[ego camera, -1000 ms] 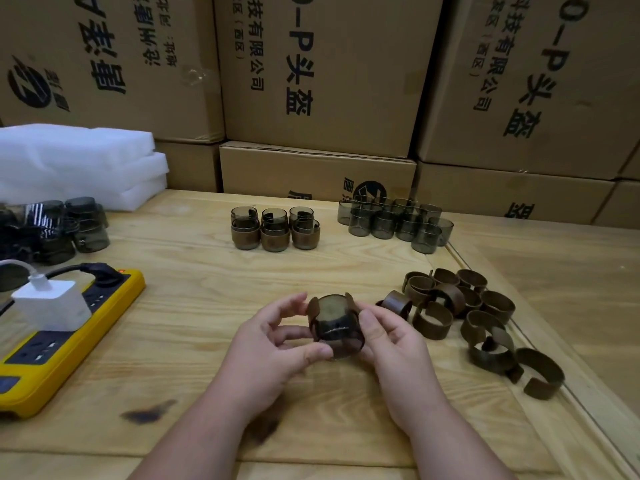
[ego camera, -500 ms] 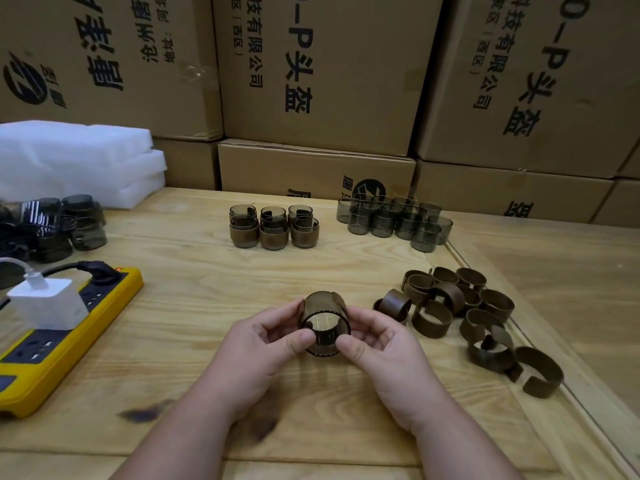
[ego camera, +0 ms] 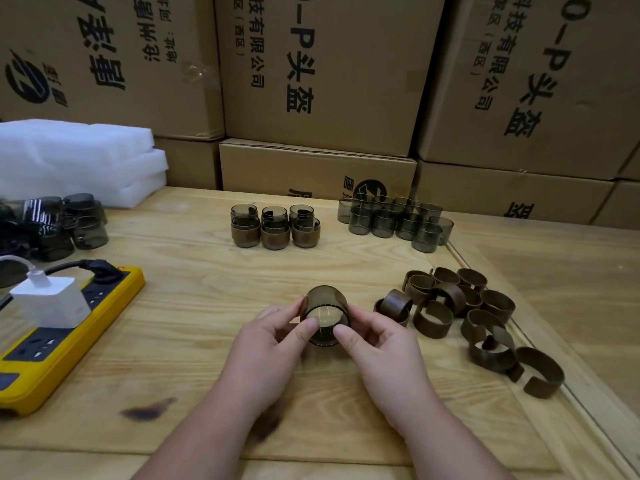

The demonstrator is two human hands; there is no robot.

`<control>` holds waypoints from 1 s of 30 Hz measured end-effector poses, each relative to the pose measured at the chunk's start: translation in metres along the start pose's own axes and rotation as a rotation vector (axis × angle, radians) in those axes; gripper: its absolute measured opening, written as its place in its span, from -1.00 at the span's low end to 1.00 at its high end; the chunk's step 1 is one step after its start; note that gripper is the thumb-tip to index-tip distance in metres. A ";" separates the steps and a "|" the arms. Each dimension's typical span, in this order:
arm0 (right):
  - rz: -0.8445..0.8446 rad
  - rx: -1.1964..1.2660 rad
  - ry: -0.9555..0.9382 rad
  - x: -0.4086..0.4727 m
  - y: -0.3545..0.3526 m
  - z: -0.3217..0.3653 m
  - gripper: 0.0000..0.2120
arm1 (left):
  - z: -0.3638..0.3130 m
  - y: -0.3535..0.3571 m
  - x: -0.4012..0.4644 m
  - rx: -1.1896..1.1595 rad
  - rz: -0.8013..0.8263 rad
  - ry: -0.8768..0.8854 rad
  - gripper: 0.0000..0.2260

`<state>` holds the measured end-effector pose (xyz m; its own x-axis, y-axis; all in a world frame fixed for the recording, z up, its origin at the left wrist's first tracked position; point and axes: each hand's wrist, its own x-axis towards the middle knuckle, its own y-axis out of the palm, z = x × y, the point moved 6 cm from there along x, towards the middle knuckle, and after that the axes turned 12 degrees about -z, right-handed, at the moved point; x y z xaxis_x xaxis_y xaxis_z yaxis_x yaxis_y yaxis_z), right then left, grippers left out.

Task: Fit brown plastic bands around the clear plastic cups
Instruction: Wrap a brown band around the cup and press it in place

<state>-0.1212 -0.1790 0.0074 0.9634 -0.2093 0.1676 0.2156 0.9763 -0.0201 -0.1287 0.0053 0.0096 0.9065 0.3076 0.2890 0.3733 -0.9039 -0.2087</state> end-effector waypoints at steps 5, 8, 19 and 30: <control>0.008 -0.108 0.087 0.007 0.017 -0.001 -0.86 | 0.006 -0.002 0.000 -0.030 -0.029 -0.036 -0.58; -0.008 -0.238 0.180 0.022 0.022 -0.003 -0.80 | 0.010 0.006 0.002 0.176 0.050 0.052 -0.39; 0.021 -0.641 -0.073 0.050 0.054 -0.010 -0.58 | 0.039 -0.031 0.090 0.756 -0.135 -0.017 -0.40; 0.104 -0.606 -0.057 0.061 0.057 -0.020 -0.78 | 0.071 -0.052 0.183 0.694 -0.254 -0.138 -0.47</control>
<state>-0.0468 -0.1375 -0.0035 0.9777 -0.0952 0.1873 0.1898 0.7829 -0.5925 0.0321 0.1300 0.0069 0.7755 0.5574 0.2964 0.5711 -0.4194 -0.7057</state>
